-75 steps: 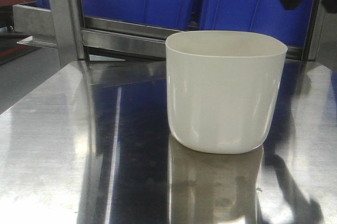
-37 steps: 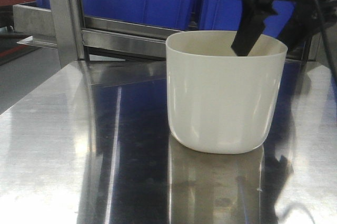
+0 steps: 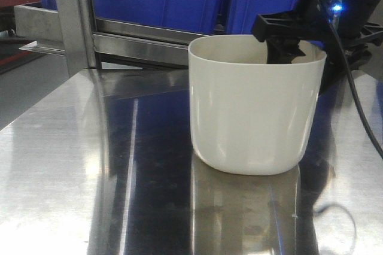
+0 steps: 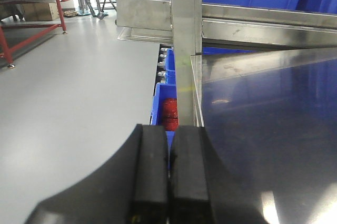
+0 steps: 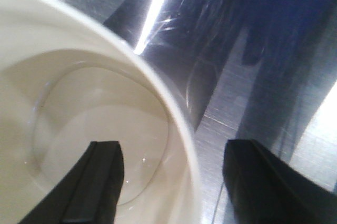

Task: Move white bin to right shelf second layer
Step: 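Lower the right gripper onto the white bin's rim farthest from the robot, then close the right gripper on the rim and lift the bin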

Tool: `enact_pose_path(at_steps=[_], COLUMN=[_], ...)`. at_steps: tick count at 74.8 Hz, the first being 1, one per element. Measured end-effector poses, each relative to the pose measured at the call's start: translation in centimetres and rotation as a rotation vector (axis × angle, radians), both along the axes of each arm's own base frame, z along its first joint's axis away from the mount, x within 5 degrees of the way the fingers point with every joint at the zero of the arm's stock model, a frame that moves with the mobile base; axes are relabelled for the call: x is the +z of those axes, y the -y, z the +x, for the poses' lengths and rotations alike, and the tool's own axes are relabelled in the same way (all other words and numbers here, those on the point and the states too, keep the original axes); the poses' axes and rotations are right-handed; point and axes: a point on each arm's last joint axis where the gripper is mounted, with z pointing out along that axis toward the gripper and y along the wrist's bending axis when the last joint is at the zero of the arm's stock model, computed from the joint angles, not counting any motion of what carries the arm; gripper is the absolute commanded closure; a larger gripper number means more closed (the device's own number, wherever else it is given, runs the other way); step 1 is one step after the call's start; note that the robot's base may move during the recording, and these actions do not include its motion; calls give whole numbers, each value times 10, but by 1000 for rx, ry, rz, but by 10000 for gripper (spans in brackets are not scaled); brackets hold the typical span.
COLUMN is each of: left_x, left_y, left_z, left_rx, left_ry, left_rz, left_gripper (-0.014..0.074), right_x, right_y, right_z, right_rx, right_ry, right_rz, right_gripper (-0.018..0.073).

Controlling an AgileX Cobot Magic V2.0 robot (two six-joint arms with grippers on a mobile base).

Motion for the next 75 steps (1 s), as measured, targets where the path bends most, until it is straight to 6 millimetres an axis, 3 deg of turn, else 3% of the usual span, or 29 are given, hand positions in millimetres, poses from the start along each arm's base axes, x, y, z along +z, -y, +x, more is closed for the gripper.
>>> enact_pose_path(at_steps=[21, 31, 42, 57, 67, 75], left_x=[0, 0, 0, 0, 0, 0], left_y=[0, 0, 0, 0, 0, 0], left_z=[0, 0, 0, 0, 0, 0], left_rx=[0, 0, 0, 0, 0, 0], left_ry=[0, 0, 0, 0, 0, 0], left_rz=[0, 0, 0, 0, 0, 0], left_gripper=[512, 512, 512, 512, 512, 512], right_x=[-3, -4, -3, 3, 26, 56], right_y=[-1, -1, -1, -2, 0, 4], right_z=[2, 3, 5, 7, 4, -4], right_rx=[0, 0, -4, -12, -19, -29], right_ry=[-9, -10, 14, 72, 185, 330], right_rz=[-4, -4, 4, 24, 61, 109], right_gripper=[109, 277, 523, 504, 503, 503])
